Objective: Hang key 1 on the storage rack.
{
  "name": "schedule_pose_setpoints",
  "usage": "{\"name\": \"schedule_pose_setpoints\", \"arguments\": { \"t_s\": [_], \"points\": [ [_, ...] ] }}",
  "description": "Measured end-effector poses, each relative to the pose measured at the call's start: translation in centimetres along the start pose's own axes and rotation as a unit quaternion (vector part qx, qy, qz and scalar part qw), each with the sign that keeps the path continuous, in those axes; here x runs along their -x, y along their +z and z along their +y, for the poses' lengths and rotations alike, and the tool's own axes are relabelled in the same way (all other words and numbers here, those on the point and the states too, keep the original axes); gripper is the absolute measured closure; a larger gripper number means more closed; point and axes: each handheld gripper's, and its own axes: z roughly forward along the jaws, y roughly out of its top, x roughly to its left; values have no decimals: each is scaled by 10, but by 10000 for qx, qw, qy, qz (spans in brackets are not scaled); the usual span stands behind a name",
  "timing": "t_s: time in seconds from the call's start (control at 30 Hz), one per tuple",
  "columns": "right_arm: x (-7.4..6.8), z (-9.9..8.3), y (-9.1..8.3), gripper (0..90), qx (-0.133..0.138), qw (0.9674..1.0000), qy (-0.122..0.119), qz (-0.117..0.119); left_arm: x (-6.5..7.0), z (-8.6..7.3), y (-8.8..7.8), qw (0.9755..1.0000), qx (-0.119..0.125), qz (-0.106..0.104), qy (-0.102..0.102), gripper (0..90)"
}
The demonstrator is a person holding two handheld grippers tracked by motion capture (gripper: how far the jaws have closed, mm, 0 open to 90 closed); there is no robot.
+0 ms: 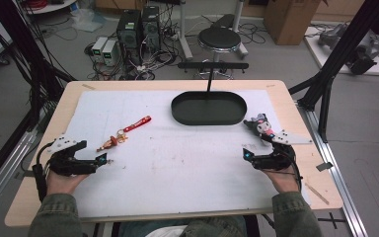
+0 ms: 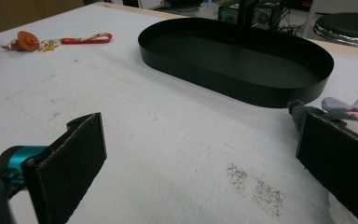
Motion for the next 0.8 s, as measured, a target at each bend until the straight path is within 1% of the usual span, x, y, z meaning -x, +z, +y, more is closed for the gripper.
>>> {"name": "schedule_pose_setpoints", "arguments": {
  "t_s": [0.03,0.13,0.17,0.27,0.43,0.5,0.57,0.63,0.7,0.73,0.77,0.8],
  "points": [
    [-1,0,0,5,-38,10000,51,10,0,0,0,10000,2,10,19,54],
    [0,0,0,5,-47,10000,-12,-2,0,0,0,10000,4,11,21,54],
    [0,0,0,5,-51,10000,1,3,0,0,0,10000,-2,17,13,54],
    [-1,0,0,5,-37,10000,-9,9,0,0,1,9999,-72,49,88,54],
    [0,0,0,5,-58,10000,15,14,0,1,1,9999,-70,35,88,54],
    [1,0,-1,5,-49,10000,8,-17,1,1,2,9998,-86,55,154,54],
    [1,0,-1,5,-56,10000,54,-21,2,2,2,9997,-89,76,193,54],
    [1,0,0,6,-54,10000,9,-25,1,2,3,9998,-95,78,173,54],
    [1,-1,2,5,-125,9999,7,-38,0,2,3,9997,-140,81,204,54],
    [0,-1,3,5,-139,9999,-44,-42,1,3,3,9996,-148,88,209,54],
    [-2,-1,3,5,-166,9998,-25,-52,2,5,3,9995,-151,95,263,54],
    [-2,-1,3,5,-166,9998,-25,-52,2,5,3,9995,-151,95,263,54]
  ]
}}
